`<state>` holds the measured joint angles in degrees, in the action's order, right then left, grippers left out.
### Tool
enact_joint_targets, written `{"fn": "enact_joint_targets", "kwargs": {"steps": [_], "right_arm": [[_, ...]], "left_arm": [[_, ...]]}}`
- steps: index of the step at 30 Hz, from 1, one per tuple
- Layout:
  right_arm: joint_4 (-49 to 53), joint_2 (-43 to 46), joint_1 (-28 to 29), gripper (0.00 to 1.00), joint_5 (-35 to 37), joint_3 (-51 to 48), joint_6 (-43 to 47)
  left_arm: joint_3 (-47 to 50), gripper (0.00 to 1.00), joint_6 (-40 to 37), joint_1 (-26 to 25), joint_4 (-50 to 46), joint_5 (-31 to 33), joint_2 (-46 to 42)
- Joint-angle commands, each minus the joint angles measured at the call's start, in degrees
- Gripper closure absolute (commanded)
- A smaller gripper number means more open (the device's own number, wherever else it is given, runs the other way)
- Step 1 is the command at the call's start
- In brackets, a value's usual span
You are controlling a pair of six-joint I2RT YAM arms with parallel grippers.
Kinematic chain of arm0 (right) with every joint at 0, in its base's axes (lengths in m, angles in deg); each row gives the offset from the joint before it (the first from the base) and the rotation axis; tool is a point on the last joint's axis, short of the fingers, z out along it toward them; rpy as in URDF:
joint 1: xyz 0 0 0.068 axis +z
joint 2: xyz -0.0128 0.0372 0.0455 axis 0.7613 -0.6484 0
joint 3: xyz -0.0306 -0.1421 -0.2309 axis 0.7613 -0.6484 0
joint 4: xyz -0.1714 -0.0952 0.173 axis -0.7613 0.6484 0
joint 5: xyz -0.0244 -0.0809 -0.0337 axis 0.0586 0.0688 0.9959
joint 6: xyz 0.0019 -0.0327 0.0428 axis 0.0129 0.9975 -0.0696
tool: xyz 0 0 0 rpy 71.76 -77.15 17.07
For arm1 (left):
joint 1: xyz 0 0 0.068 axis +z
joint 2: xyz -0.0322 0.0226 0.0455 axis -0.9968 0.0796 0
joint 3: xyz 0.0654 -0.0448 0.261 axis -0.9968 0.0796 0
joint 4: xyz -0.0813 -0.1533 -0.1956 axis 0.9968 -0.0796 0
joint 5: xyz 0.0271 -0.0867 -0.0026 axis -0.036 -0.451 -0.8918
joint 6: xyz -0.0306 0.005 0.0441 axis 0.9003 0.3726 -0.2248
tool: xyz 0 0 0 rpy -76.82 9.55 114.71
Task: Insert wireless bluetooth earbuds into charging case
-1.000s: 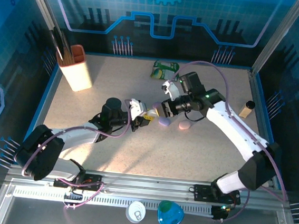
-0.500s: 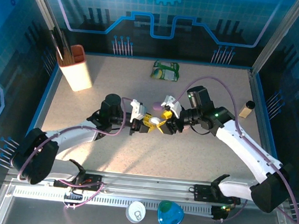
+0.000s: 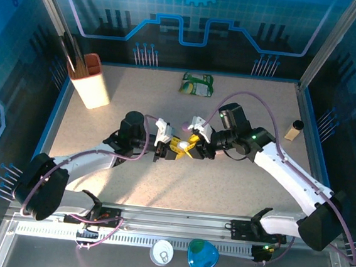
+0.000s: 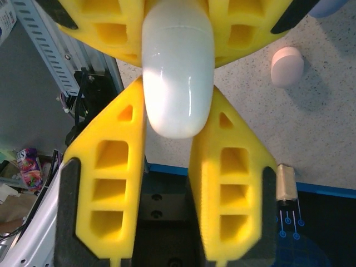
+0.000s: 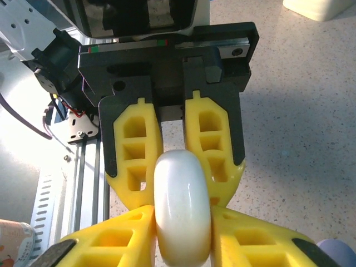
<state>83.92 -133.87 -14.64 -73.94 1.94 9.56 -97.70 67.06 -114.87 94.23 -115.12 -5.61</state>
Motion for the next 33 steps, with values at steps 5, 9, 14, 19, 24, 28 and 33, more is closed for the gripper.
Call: {"fn": "enact_joint_targets", "kwargs": {"steps": [5, 9, 14, 19, 24, 28, 33], "right_arm": [[-0.11, 0.44, 0.24, 0.85, 0.33, -0.81, 0.31], [-4.68, 2.13, -1.78, 0.86, 2.2, -3.38, -4.64], [-12.18, 2.35, -5.88, 0.88, 9.57, -8.16, -17.18], [-19.55, -0.02, -8.66, 0.92, 9.86, -13.88, -32.32], [-19.84, -3.42, -8.55, 0.89, 10.2, -19.25, -37.56], [-20.2, -8.56, -7.96, 0.87, 8.97, -21.28, -40.73], [-23.18, -14.81, -6.95, 0.87, 9.51, -22.42, -43.18]], "left_arm": [[-1.74, 0.82, -0.71, -0.26, 0.41, 0.07, 0.86], [-1.14, 0.3, -2.48, -0.02, 0.23, 2.75, 0.7], [-0.68, 0.04, -13.81, 0.12, -7.78, 12.2, -1.08], [-2.73, 0.01, -24.06, -0.01, -20.27, 17.91, 0.0], [-3.27, 0.01, -25.34, -0.16, -22.13, 18.25, 1.92], [-3.64, 0.01, -25.25, -0.16, -21.15, 17.34, 3.69], [-3.19, 0.01, -24.07, -0.19, -18.6, 15.45, 4.02]]}}
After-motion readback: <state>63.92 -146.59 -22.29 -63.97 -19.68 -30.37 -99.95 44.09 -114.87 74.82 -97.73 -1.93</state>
